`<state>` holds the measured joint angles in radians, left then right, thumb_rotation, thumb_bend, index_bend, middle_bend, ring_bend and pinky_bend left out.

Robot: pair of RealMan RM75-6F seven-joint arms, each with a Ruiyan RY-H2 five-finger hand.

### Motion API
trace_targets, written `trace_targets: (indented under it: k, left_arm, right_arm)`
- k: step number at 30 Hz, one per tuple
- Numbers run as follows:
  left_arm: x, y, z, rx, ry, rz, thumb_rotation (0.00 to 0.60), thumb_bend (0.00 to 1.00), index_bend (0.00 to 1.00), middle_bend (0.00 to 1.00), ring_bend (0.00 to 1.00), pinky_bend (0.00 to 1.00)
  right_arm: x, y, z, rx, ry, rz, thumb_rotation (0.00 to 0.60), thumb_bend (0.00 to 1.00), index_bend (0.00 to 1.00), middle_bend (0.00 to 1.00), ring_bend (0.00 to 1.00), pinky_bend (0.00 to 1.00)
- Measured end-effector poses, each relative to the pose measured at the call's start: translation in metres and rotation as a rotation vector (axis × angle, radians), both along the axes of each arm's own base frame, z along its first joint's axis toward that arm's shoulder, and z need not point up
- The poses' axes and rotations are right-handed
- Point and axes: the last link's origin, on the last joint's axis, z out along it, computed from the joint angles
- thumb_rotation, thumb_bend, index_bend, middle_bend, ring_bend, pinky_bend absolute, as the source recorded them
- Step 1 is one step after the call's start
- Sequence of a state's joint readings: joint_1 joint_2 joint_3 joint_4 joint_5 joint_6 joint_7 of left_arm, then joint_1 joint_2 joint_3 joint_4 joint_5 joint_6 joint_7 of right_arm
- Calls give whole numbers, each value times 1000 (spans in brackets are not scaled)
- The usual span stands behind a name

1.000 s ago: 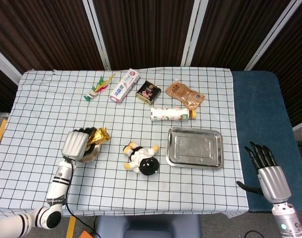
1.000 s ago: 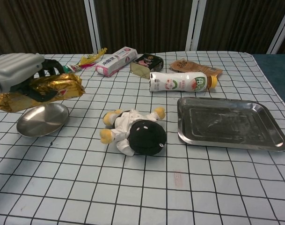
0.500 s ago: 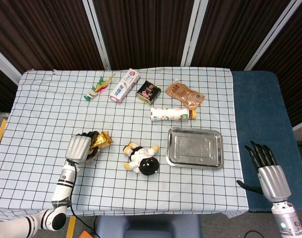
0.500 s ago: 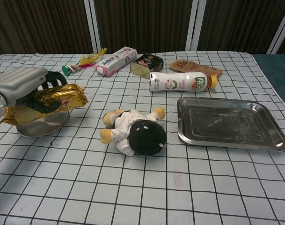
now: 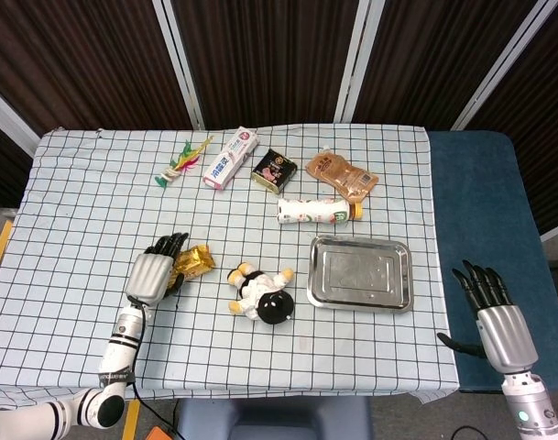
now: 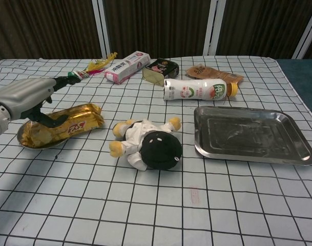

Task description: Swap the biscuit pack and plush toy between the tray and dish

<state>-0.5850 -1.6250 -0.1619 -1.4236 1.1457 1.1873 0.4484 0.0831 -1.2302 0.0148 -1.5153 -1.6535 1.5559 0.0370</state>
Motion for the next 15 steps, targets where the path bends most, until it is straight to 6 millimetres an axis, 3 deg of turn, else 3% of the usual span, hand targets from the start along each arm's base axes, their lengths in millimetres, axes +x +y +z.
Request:
trace_targets:
  k: [9, 15]
  left_arm:
    - [-1, -8, 15, -11, 24, 0, 600, 419, 0, 0, 0, 194]
    - [-30, -24, 48, 49, 83, 29, 600, 414, 6, 3, 0, 184]
  right_arm:
    - [0, 0, -1, 4, 5, -2, 600, 60, 3, 0, 0, 0]
    - [-1, -1, -5, 17, 25, -7, 600, 60, 1, 0, 0, 0]
